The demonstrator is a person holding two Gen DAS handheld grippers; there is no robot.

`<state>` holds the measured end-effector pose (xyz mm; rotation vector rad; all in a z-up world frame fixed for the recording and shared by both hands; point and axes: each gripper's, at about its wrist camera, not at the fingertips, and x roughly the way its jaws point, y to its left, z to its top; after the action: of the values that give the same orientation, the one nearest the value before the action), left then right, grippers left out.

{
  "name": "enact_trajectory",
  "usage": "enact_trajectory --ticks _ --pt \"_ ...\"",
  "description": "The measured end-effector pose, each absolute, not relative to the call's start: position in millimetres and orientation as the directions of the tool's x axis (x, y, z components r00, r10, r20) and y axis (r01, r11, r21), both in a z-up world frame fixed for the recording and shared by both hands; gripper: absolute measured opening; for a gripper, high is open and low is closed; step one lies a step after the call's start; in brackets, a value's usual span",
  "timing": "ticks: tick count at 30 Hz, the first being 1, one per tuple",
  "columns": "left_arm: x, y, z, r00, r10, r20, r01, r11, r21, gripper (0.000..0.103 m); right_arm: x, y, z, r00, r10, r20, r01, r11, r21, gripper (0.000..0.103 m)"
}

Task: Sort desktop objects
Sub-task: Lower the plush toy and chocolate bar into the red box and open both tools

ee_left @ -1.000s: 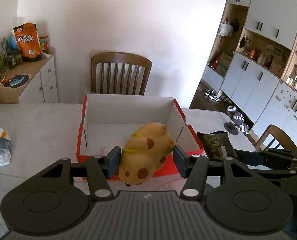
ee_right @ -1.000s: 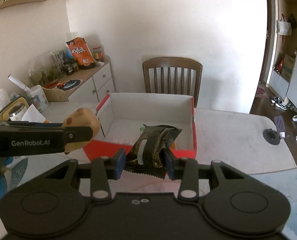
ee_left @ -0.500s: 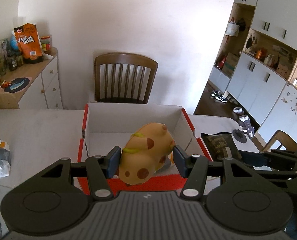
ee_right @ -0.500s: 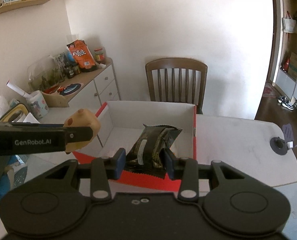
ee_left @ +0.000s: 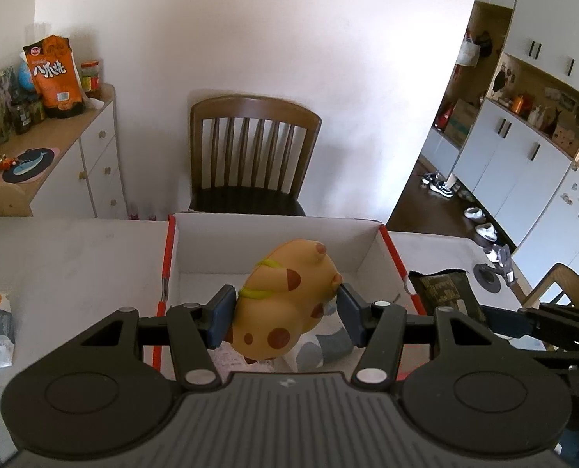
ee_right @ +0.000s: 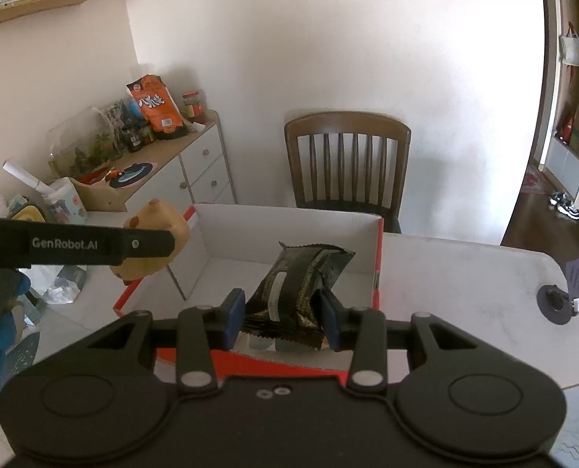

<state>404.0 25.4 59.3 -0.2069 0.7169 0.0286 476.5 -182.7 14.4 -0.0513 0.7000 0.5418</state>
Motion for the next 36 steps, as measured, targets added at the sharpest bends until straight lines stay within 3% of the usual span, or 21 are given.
enact_trajectory --ticks 11,29,36 --pt "439 33 36 0.720 -0.036 -0.693 -0.102 0.982 -0.157 0.047 500 -175 -5 0.612 0.457 -0.645 -0.507 0.853 0.123 0.041" --pt "456 42 -10 0.655 -0.025 -0.756 -0.122 0.983 -0.138 0.047 541 -137 -62 0.493 0.450 -0.745 -0.540 0.829 0.144 0.041" --pt "453 41 -13 0.648 -0.035 -0.761 -0.118 0.982 -0.146 0.047 539 -135 -68 0.470 0.447 -0.761 -0.551 0.822 0.143 0.049"
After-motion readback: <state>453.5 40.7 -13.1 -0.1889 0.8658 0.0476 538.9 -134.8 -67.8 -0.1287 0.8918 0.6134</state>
